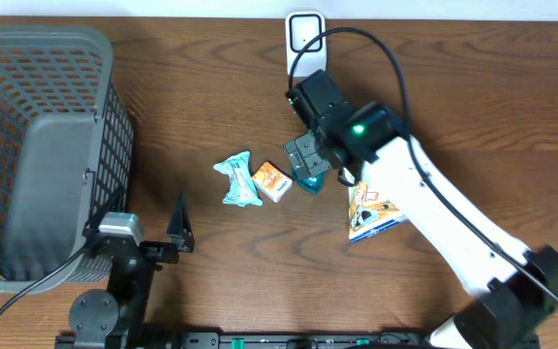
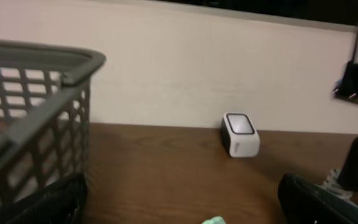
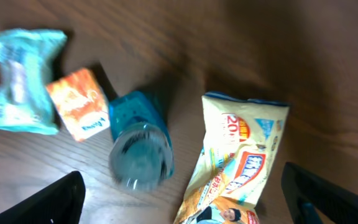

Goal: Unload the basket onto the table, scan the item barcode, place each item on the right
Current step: 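Lower the right gripper onto the blue bottle cap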

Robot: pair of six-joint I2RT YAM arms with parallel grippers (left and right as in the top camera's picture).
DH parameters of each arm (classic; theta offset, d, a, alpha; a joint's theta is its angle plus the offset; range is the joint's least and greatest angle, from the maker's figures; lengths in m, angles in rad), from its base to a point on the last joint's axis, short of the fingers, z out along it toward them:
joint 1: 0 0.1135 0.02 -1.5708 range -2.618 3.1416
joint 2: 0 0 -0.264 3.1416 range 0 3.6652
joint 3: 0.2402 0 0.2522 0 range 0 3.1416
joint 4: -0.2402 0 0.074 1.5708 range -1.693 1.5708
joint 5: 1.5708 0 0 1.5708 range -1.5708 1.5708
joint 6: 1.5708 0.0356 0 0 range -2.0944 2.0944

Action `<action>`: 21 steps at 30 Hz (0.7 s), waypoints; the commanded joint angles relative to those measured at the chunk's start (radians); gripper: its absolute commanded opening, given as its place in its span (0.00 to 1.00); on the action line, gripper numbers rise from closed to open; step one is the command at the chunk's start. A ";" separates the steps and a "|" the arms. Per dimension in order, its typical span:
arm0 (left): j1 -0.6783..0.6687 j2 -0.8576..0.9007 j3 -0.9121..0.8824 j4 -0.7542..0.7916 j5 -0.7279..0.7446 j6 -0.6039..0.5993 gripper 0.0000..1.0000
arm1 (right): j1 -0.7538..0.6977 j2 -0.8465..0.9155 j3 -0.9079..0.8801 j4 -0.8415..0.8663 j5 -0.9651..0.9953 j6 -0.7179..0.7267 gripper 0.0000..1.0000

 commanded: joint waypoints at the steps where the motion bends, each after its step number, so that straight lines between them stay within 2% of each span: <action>1: 0.002 0.002 -0.032 0.017 0.053 -0.024 0.98 | -0.014 0.062 0.017 0.001 -0.014 -0.029 0.95; 5: 0.002 0.002 -0.072 0.017 0.055 -0.024 0.98 | -0.014 0.112 0.017 0.018 -0.116 -0.103 0.97; 7: 0.002 0.002 -0.089 0.017 0.055 -0.024 0.98 | -0.014 0.132 0.017 0.019 -0.126 -0.115 0.94; 13: 0.002 0.002 -0.134 0.012 0.055 -0.024 0.98 | -0.029 0.194 0.017 0.023 -0.121 -0.115 0.67; 19: 0.002 0.002 -0.157 -0.019 0.055 -0.024 0.98 | -0.046 0.258 0.017 0.028 -0.125 -0.098 0.47; 21: 0.002 0.002 -0.157 -0.044 0.055 -0.024 0.98 | -0.044 0.261 0.017 0.024 -0.155 -0.073 0.43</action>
